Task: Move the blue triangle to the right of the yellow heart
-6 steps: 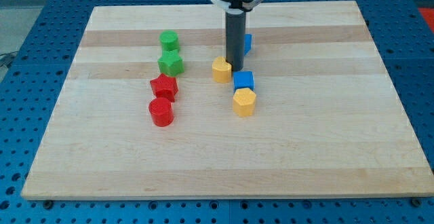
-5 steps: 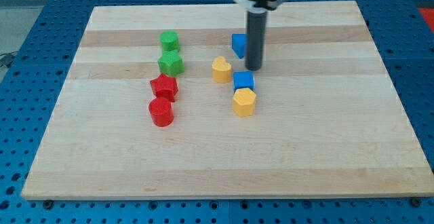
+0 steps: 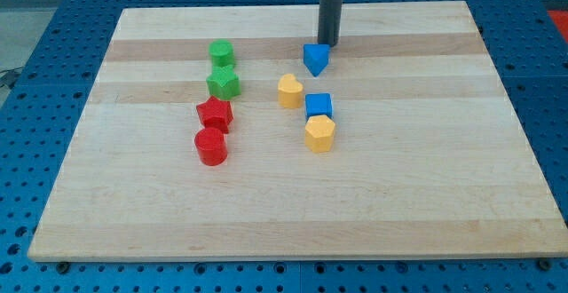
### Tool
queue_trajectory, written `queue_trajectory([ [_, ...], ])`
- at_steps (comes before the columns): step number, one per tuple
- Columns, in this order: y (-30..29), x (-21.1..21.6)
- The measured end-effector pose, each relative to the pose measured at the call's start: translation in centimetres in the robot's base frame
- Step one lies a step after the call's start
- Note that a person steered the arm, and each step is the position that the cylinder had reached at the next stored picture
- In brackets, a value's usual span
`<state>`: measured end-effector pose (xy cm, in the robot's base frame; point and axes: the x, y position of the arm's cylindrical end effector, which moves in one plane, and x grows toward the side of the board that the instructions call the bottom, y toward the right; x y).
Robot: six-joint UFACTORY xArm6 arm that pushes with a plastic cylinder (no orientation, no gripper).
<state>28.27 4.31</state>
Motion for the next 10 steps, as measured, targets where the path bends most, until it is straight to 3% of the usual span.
queue_trajectory([
  [2, -2.9, 1.5],
  [5, -2.9, 8.7],
  [7, -3.4, 6.2],
  [10, -11.8, 0.2],
])
